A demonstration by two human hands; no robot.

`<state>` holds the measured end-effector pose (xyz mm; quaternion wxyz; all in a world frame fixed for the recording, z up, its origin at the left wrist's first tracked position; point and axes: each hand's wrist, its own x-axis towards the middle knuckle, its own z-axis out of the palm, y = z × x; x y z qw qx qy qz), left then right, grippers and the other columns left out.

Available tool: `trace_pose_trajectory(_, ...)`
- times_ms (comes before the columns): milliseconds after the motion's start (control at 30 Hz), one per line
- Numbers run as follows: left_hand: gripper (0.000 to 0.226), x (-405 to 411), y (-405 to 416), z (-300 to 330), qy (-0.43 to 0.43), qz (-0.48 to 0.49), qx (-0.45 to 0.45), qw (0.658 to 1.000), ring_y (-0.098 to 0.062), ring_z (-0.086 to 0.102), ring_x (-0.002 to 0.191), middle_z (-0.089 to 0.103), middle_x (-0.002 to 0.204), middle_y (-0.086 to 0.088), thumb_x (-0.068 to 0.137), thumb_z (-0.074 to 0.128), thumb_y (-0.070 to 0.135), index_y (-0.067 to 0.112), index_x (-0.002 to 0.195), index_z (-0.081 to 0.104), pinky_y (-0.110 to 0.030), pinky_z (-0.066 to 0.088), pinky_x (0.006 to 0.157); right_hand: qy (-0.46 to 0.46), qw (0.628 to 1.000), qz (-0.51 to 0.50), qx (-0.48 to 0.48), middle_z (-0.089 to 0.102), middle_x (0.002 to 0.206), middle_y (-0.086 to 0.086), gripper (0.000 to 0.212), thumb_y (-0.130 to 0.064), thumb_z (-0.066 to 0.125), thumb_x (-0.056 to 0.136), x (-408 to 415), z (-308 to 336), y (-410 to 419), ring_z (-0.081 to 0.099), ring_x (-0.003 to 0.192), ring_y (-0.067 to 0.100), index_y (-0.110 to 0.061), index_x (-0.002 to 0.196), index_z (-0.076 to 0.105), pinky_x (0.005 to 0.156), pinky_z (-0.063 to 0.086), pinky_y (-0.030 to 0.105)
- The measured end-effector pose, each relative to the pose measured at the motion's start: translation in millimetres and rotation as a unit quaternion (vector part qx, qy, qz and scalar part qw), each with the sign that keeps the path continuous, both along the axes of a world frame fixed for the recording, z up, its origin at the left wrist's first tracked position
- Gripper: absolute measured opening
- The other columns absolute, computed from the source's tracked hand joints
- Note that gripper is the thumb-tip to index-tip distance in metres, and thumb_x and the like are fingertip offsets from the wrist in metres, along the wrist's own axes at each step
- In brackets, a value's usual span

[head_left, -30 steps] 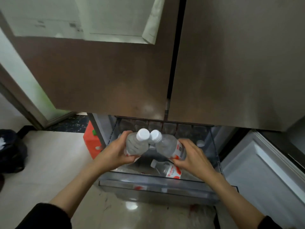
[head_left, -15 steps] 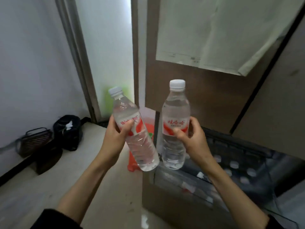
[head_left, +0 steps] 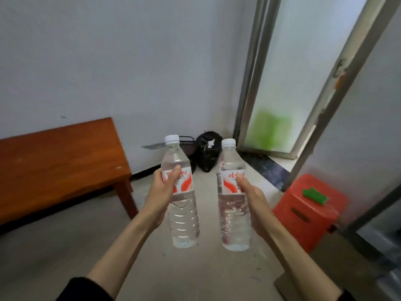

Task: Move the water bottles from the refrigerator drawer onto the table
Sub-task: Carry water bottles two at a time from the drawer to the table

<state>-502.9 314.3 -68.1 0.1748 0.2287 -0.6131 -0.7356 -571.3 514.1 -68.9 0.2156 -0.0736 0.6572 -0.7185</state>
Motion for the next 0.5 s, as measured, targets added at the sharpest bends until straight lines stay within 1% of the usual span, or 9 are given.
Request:
trace_pose_trajectory(67, 0.04, 15, -41, -5, -0.013, 0.045, -0.012, 0.999, -0.012, 0.067, 0.077, 0.064, 0.098, -0.005, 0.082, 0.057, 0.046, 0.02, 0.111, 0.046, -0.019, 0.051, 0.053, -0.006, 0.999, 0.045, 0.015, 0.073, 0.073, 0.01, 0.048, -0.052, 0.06, 0.068, -1, -6, -50, 0.069, 0.061, 0.019, -0.007, 0.084, 0.069, 0.051, 0.052, 0.024)
trace_pose_trajectory(100, 0.039, 21, -60, -7, -0.017, 0.064, -0.016, 0.998, -0.013, 0.067, 0.079, 0.064, 0.098, -0.003, 0.082, 0.057, 0.046, 0.023, 0.111, 0.045, -0.021, 0.051, 0.056, -0.004, 0.997, 0.067, 0.023, 0.073, 0.076, 0.012, 0.049, -0.051, 0.061, 0.07, -3, -8, -73, 0.069, 0.064, 0.021, -0.007, 0.088, 0.069, 0.054, 0.054, 0.026)
trace_pose_trajectory(167, 0.036, 30, -97, -12, -0.021, 0.1, -0.018, 0.995, -0.014, 0.066, 0.08, 0.064, 0.099, -0.003, 0.083, 0.058, 0.042, 0.024, 0.111, 0.045, -0.022, 0.051, 0.058, 0.002, 0.994, 0.106, 0.04, 0.072, 0.088, 0.017, 0.045, -0.046, 0.06, 0.079, -10, -14, -119, 0.067, 0.073, 0.025, -0.005, 0.094, 0.068, 0.067, 0.054, 0.033)
trace_pose_trajectory(233, 0.031, 35, -132, -17, -0.026, 0.131, -0.027, 0.991, -0.012, 0.066, 0.079, 0.064, 0.099, -0.002, 0.085, 0.057, 0.038, 0.024, 0.11, 0.045, -0.021, 0.051, 0.058, 0.007, 0.99, 0.132, 0.054, 0.072, 0.09, 0.016, 0.038, -0.04, 0.059, 0.085, -21, -19, -163, 0.066, 0.077, 0.025, -0.005, 0.097, 0.066, 0.075, 0.052, 0.037)
trace_pose_trajectory(267, 0.031, 37, -149, -20, -0.027, 0.145, -0.031, 0.989, -0.013, 0.066, 0.08, 0.065, 0.1, -0.003, 0.086, 0.057, 0.036, 0.023, 0.111, 0.046, -0.022, 0.052, 0.06, 0.008, 0.988, 0.144, 0.059, 0.072, 0.089, 0.013, 0.035, -0.039, 0.059, 0.086, -26, -22, -184, 0.067, 0.077, 0.023, -0.006, 0.097, 0.065, 0.075, 0.053, 0.037)
trace_pose_trajectory(367, 0.033, 33, -203, -27, -0.038, 0.188, -0.045, 0.98, -0.017, 0.066, 0.084, 0.064, 0.104, -0.008, 0.086, 0.058, 0.033, 0.019, 0.115, 0.046, -0.026, 0.052, 0.064, 0.01, 0.98, 0.188, 0.057, 0.073, 0.081, 0.003, 0.031, -0.037, 0.059, 0.085, -45, -30, -248, 0.07, 0.07, 0.015, -0.009, 0.099, 0.062, 0.061, 0.054, 0.025)
trace_pose_trajectory(400, 0.036, 29, -223, -28, -0.042, 0.199, -0.053, 0.978, -0.018, 0.066, 0.085, 0.064, 0.104, -0.007, 0.086, 0.058, 0.034, 0.019, 0.116, 0.046, -0.027, 0.052, 0.064, 0.011, 0.978, 0.199, 0.057, 0.073, 0.08, 0.002, 0.031, -0.037, 0.059, 0.085, -54, -31, -270, 0.07, 0.069, 0.013, -0.01, 0.1, 0.061, 0.059, 0.054, 0.023)
trace_pose_trajectory(500, 0.04, 14, -283, -28, -0.057, 0.217, -0.084, 0.971, -0.011, 0.065, 0.082, 0.062, 0.101, 0.002, 0.084, 0.059, 0.036, 0.025, 0.119, 0.043, -0.02, 0.052, 0.056, 0.015, 0.971, 0.23, 0.061, 0.072, 0.09, 0.003, 0.035, -0.041, 0.059, 0.083, -80, -32, -336, 0.071, 0.074, 0.013, -0.014, 0.106, 0.057, 0.061, 0.054, 0.023)
